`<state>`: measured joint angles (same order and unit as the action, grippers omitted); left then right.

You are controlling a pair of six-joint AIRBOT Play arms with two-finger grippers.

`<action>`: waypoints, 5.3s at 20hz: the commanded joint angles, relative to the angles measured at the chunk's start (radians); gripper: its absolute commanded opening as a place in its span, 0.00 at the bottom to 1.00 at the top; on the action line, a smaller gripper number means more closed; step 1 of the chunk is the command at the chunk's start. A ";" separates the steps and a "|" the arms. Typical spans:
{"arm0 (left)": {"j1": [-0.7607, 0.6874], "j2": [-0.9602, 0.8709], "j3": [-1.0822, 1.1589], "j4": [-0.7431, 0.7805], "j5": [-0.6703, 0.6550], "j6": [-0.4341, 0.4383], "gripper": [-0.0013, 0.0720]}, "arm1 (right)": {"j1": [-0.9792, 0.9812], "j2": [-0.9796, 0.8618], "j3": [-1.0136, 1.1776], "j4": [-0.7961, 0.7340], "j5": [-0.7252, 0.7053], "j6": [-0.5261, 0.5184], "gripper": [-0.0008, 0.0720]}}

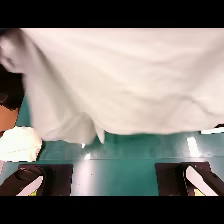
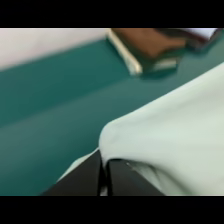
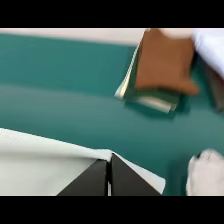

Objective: Fold the shirts.

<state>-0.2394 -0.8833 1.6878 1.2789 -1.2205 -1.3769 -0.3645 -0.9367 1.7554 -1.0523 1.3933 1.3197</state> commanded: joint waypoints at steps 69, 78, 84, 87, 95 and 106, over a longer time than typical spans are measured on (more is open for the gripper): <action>0.157 0.021 -0.624 -0.300 0.176 -0.032 0.05 | 0.055 -0.116 -0.772 0.065 -0.197 -0.098 0.04; 0.157 0.140 0.226 -0.209 0.138 -0.092 0.05 | -0.039 0.148 0.000 0.055 -0.190 -0.095 0.04; 0.157 0.117 0.353 -0.056 0.138 -0.158 0.05 | -0.115 0.089 0.208 0.064 -0.106 -0.050 0.04; 0.157 0.030 0.290 0.016 0.040 -0.164 0.05 | -0.103 -0.006 0.219 0.062 -0.040 -0.017 0.04; 0.157 -0.444 0.027 0.011 -0.018 -0.164 0.05 | 0.206 -0.399 -0.084 -0.163 -0.011 0.035 0.04; 0.254 -0.772 -0.007 -0.113 0.079 -0.076 0.05 | 0.212 -0.754 0.037 -0.148 -0.050 0.033 0.04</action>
<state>-0.0223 -1.6249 1.6852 1.2095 -1.1145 -1.5166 -0.1555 -1.6527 1.7550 -1.1992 1.3155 1.3521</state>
